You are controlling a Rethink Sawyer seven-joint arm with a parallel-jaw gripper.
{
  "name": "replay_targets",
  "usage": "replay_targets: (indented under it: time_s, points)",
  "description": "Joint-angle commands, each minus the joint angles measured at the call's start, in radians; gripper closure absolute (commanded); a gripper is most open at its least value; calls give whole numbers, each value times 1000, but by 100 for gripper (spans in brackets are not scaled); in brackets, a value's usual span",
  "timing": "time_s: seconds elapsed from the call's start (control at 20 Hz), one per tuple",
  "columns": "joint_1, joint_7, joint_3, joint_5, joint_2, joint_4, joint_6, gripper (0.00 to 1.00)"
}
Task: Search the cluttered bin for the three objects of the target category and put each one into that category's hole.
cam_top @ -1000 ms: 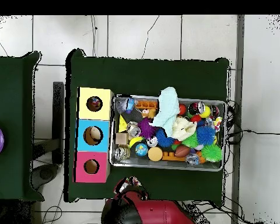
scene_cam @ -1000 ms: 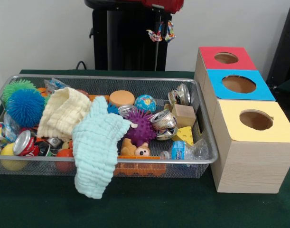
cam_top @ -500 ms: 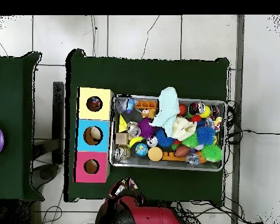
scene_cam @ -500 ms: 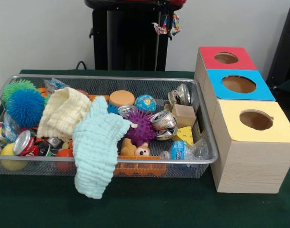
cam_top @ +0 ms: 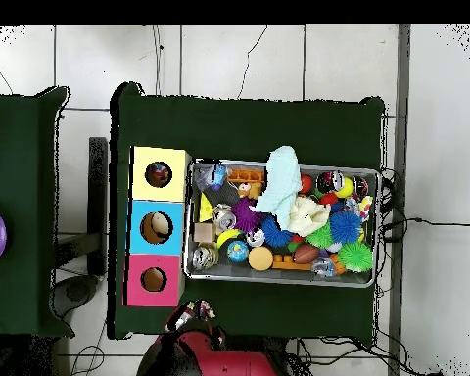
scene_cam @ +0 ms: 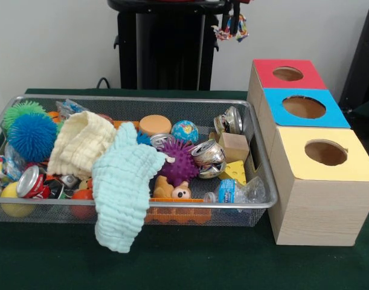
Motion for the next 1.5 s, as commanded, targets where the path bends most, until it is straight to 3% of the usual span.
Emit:
replay_targets:
  time_s: [0.05, 0.15, 0.5, 0.95, 1.5]
  points:
    - [88, 222, -59, 84, 32, -24, 98, 100]
    - [132, 246, -81, 111, 35, -38, 114, 100]
    - [174, 225, -111, 176, 71, -42, 83, 100]
    - [347, 294, -198, 275, 116, -124, 140, 100]
    - [417, 272, -248, 368, 158, -166, 153, 100]
